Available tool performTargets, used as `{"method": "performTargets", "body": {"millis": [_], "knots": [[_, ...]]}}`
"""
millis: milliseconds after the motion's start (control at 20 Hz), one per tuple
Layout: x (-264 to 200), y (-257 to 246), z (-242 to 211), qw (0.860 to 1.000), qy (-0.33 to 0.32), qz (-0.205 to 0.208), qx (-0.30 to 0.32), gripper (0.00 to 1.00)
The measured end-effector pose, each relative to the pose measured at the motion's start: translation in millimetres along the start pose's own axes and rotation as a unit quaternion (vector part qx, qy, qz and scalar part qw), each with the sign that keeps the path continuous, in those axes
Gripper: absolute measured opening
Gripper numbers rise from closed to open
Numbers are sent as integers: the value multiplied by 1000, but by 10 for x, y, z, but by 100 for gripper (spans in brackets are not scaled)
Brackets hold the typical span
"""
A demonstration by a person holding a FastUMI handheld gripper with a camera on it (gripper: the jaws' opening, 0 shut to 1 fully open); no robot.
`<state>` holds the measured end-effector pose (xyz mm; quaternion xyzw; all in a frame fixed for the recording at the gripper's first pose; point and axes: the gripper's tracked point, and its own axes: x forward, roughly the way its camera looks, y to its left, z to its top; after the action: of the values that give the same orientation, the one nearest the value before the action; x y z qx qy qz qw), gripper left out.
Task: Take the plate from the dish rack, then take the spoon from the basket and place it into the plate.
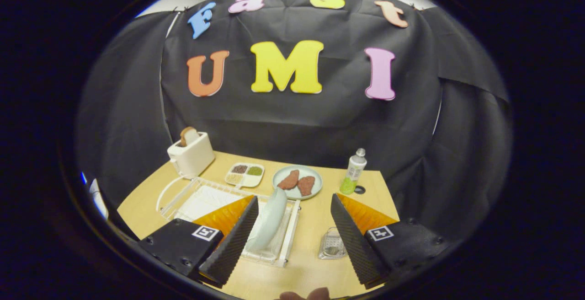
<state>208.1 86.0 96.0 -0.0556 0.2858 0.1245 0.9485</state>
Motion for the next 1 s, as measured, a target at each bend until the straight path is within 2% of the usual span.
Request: {"method": "performTargets", "body": {"millis": [250,450,750,950,1000], "knots": [[480,160,-161,995,103,-8,9,100],[815,168,-260,989,145,-24,32,100],[1147,199,-538,972,218,-16,81,100],[1241,236,-569,966,239,-20,99,90],[1251,237,-570,965,242,-25,103,82]]}}
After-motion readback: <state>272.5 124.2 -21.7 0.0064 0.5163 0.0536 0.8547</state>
